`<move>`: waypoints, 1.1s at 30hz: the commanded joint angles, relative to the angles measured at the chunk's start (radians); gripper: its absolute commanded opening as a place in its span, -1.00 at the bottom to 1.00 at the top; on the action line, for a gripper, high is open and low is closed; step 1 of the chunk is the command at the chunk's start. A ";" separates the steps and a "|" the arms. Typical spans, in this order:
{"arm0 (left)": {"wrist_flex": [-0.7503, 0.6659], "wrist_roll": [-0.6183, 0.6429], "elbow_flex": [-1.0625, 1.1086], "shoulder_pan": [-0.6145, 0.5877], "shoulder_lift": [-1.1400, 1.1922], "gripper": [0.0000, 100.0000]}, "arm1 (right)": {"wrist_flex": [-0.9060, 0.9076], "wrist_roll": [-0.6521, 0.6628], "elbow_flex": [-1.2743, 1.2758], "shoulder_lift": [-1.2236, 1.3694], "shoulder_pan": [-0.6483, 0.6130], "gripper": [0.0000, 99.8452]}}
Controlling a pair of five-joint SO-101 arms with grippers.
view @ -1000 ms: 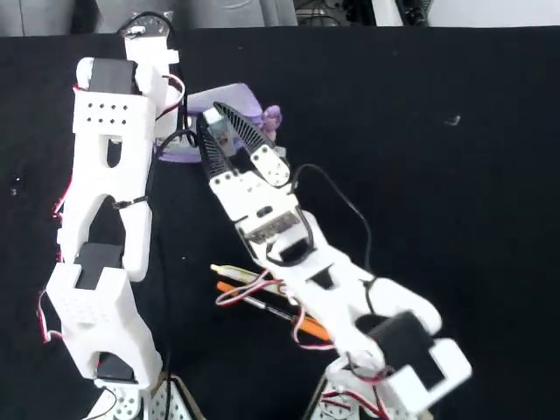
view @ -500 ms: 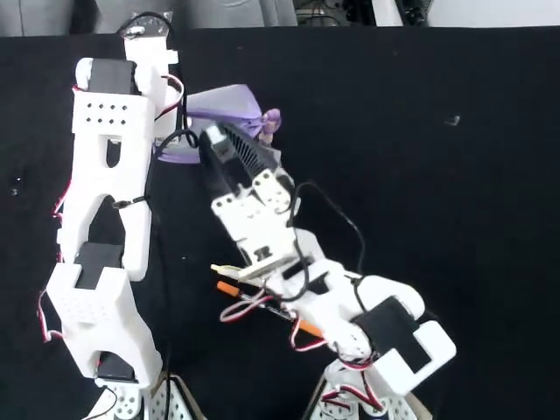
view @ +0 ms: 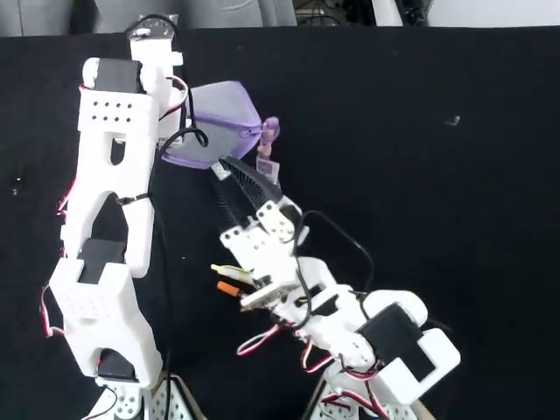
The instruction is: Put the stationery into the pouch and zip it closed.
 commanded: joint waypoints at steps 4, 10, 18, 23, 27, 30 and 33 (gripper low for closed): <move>0.009 0.014 -0.028 -0.028 -0.017 -0.94 | -0.071 0.015 0.102 0.013 0.025 -0.98; 0.009 0.014 -0.028 -0.027 -0.017 -0.94 | -0.071 0.015 0.068 0.012 0.025 -0.98; 0.009 0.012 -0.027 -0.027 -0.017 -0.94 | -0.074 0.015 -0.070 0.012 0.023 -0.98; 0.008 0.012 -0.027 -0.035 -0.017 -0.94 | -0.074 0.015 0.007 0.012 0.043 -0.97; -0.023 0.015 -0.027 -0.064 -0.015 -0.94 | -0.069 -0.009 0.077 0.015 0.114 -0.79; -0.037 0.015 -0.027 -0.110 -0.015 -0.94 | -0.021 -0.170 0.088 0.015 0.181 -0.69; -0.049 0.015 -0.027 -0.157 -0.015 -0.94 | 0.147 -0.316 0.012 0.002 0.239 -0.68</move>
